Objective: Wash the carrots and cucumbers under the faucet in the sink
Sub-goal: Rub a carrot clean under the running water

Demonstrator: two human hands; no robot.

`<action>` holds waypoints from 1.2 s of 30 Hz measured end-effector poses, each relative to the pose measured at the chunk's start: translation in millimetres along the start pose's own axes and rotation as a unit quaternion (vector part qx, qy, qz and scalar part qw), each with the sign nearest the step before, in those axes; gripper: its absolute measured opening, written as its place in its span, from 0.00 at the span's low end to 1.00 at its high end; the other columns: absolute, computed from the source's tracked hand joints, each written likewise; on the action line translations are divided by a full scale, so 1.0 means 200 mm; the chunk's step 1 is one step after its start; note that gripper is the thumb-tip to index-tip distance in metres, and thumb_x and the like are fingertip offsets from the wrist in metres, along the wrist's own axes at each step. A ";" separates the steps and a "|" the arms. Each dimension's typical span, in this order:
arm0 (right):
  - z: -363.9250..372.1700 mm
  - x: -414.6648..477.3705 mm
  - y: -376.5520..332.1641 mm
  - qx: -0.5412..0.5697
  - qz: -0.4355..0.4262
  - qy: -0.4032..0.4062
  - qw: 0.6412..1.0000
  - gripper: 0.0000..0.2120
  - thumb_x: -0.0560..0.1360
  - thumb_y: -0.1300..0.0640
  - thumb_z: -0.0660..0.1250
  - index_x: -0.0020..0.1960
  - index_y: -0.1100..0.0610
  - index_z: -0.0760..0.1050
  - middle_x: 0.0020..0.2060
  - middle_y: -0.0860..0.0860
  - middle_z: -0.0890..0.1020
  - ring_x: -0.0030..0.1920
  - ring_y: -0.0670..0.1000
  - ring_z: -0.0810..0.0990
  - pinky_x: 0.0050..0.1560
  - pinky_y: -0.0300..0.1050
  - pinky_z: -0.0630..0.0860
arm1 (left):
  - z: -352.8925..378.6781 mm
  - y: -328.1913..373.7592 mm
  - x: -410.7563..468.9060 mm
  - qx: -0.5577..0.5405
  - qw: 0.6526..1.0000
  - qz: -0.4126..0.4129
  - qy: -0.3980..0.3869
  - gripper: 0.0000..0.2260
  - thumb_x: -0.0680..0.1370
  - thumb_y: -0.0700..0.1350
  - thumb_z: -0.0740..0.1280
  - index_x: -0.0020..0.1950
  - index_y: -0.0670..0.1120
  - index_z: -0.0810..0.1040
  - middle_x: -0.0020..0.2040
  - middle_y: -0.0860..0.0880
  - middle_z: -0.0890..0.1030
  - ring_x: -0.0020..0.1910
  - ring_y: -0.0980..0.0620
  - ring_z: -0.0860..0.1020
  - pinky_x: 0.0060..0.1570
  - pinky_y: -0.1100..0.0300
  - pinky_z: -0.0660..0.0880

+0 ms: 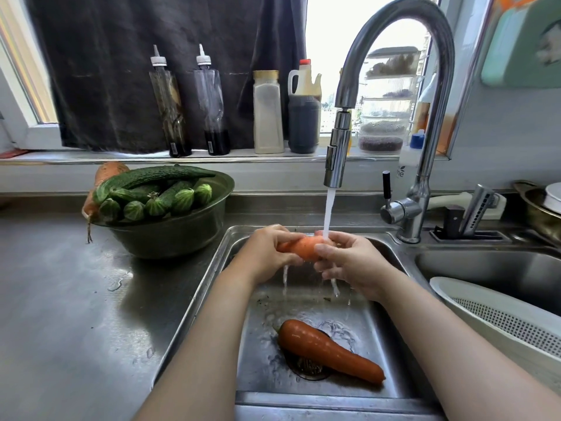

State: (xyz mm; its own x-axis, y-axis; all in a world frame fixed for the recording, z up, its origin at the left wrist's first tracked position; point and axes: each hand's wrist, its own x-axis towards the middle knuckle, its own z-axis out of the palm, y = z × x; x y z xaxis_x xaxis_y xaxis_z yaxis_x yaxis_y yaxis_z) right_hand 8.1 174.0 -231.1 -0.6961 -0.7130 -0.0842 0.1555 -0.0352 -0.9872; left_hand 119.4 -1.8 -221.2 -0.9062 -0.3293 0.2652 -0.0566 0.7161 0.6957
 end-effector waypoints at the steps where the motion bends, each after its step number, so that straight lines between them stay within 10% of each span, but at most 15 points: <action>1: 0.03 -0.01 0.00 -0.018 -0.002 0.021 1.000 0.21 0.74 0.61 0.76 0.65 0.59 0.76 0.55 0.66 0.82 0.39 0.57 0.86 0.35 0.44 0.83 | 0.00 0.00 0.00 -0.002 1.000 0.000 -0.006 0.23 0.71 0.42 0.80 0.65 0.52 0.83 0.55 0.58 0.79 0.58 0.54 0.78 0.66 0.52 0.75; 12: 0.03 -0.03 -0.01 0.081 0.056 -0.027 0.995 0.15 0.80 0.60 0.69 0.65 0.61 0.78 0.57 0.70 0.81 0.50 0.69 0.86 0.45 0.55 0.86 | -0.01 -0.05 0.00 -0.036 0.999 0.006 -0.007 0.24 0.68 0.37 0.81 0.62 0.51 0.85 0.55 0.58 0.80 0.57 0.59 0.78 0.61 0.58 0.75; 19: 0.07 -0.04 -0.01 -0.027 0.020 0.109 0.994 0.16 0.75 0.52 0.76 0.58 0.57 0.79 0.49 0.66 0.84 0.40 0.64 0.88 0.34 0.50 0.85 | 0.05 -0.01 0.00 -0.039 0.999 0.014 -0.009 0.24 0.67 0.40 0.82 0.61 0.53 0.85 0.53 0.56 0.81 0.54 0.58 0.78 0.55 0.65 0.74; 26: 0.01 -0.03 -0.01 0.030 0.041 -0.022 0.998 0.15 0.78 0.64 0.71 0.64 0.60 0.78 0.56 0.69 0.82 0.48 0.68 0.87 0.44 0.53 0.86 | 0.03 -0.05 -0.01 -0.050 0.998 -0.019 -0.023 0.24 0.69 0.39 0.82 0.63 0.52 0.85 0.55 0.56 0.80 0.55 0.58 0.78 0.59 0.62 0.75; 36: 0.05 -0.01 -0.01 -0.017 0.026 0.095 0.995 0.14 0.78 0.55 0.73 0.61 0.59 0.79 0.50 0.68 0.83 0.40 0.65 0.87 0.33 0.48 0.84 | 0.06 -0.03 0.00 -0.062 0.998 -0.007 -0.006 0.24 0.67 0.39 0.82 0.61 0.53 0.85 0.53 0.55 0.80 0.53 0.57 0.78 0.51 0.67 0.73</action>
State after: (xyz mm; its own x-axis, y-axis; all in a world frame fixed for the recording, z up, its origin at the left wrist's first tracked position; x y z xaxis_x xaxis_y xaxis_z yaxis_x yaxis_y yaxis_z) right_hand 16.7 168.6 -226.7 -0.8084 -0.5675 -0.1563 0.1737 0.0237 -0.9845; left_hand 114.8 1.5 -232.6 -0.9107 -0.3303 0.2480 -0.0167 0.6294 0.7769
